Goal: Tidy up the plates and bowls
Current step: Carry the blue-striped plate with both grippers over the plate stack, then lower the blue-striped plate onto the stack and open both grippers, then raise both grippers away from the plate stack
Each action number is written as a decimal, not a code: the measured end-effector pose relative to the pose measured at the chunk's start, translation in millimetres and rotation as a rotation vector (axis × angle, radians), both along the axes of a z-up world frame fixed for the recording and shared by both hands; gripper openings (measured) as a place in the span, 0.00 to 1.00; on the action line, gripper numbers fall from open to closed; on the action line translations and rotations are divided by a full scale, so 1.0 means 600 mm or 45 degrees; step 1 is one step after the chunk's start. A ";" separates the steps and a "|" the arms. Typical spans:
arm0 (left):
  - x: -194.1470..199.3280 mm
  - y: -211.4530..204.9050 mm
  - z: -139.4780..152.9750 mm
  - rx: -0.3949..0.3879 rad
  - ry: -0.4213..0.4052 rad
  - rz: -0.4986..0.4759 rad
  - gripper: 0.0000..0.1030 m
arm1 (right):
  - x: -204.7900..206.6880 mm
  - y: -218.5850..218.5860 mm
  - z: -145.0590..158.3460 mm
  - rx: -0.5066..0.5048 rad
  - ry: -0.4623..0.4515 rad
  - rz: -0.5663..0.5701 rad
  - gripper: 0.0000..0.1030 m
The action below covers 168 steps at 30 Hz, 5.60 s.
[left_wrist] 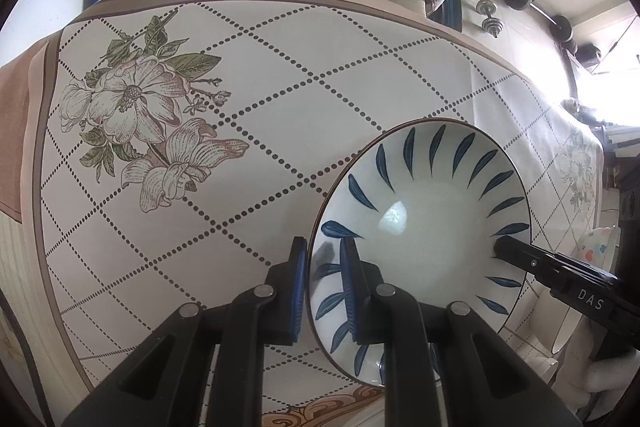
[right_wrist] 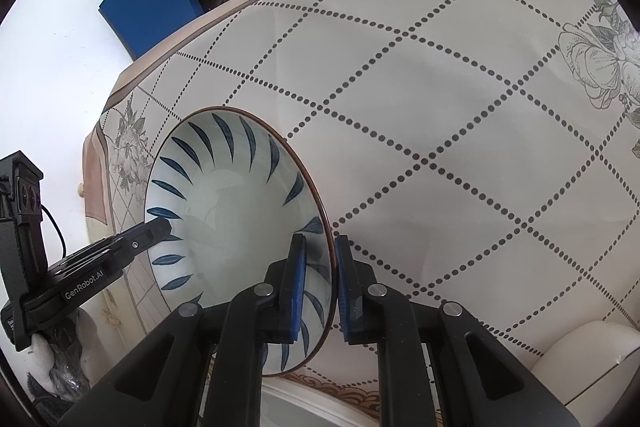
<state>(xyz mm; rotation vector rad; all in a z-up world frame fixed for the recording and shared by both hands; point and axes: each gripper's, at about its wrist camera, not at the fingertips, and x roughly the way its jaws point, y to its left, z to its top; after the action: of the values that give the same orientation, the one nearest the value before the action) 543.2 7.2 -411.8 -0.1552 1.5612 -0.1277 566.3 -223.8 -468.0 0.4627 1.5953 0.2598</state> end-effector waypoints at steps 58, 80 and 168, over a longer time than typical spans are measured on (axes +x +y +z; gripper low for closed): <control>-0.352 -0.072 0.030 0.064 0.078 -0.201 0.14 | -0.380 -0.063 0.058 -0.057 0.006 0.087 0.15; -0.350 -0.090 0.014 0.110 0.144 -0.171 0.15 | -0.355 -0.031 0.049 -0.147 0.084 0.120 0.17; -0.594 -0.105 0.410 0.167 -0.560 -0.083 0.92 | -0.700 -0.061 0.538 -0.461 -0.669 -0.223 0.97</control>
<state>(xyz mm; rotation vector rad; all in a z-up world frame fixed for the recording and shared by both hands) 187.0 -55.9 -165.8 0.0275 1.1317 -0.1020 146.2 -260.1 -145.1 0.2238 1.0486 -0.0447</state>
